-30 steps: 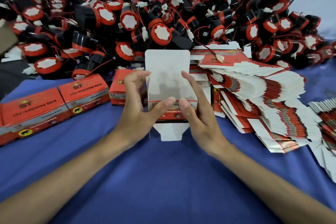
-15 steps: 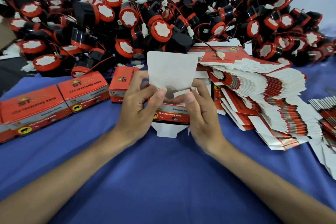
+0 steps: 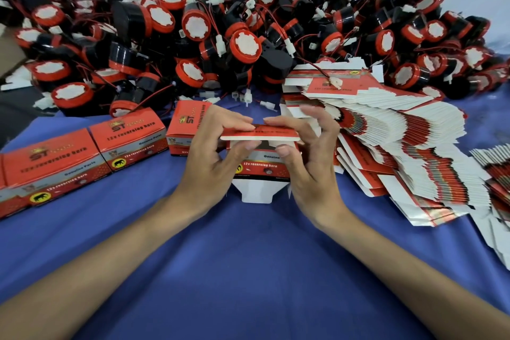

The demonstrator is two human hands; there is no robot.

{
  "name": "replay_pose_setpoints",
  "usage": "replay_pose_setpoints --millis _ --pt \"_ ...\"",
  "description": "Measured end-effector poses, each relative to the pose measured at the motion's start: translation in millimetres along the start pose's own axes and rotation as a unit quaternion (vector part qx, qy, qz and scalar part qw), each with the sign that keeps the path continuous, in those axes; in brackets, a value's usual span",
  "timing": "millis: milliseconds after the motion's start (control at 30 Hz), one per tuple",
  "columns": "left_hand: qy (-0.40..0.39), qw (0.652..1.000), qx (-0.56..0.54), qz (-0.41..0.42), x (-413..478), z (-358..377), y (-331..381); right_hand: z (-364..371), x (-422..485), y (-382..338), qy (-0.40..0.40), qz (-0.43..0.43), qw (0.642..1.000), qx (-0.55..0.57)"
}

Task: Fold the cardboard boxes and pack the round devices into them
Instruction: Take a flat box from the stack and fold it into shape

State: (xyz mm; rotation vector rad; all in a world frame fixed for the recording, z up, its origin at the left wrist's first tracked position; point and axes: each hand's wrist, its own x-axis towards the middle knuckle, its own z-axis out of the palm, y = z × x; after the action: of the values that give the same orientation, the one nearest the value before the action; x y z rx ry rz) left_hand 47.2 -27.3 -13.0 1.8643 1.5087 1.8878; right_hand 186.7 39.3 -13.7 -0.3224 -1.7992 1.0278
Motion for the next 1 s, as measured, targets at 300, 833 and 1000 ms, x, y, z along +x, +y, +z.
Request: replay_pose_setpoints --millis 300,833,1000 --pt "-0.028 0.996 -0.071 -0.043 -1 1 3 -2 -2 -1 -0.026 0.029 0.999 -0.032" --pt "0.049 0.982 -0.158 -0.089 -1 3 4 -7 -5 -6 -0.031 0.006 0.999 -0.002" --pt "0.024 0.997 -0.075 -0.022 -2 2 7 -10 -5 -5 -0.055 -0.010 0.996 -0.065"
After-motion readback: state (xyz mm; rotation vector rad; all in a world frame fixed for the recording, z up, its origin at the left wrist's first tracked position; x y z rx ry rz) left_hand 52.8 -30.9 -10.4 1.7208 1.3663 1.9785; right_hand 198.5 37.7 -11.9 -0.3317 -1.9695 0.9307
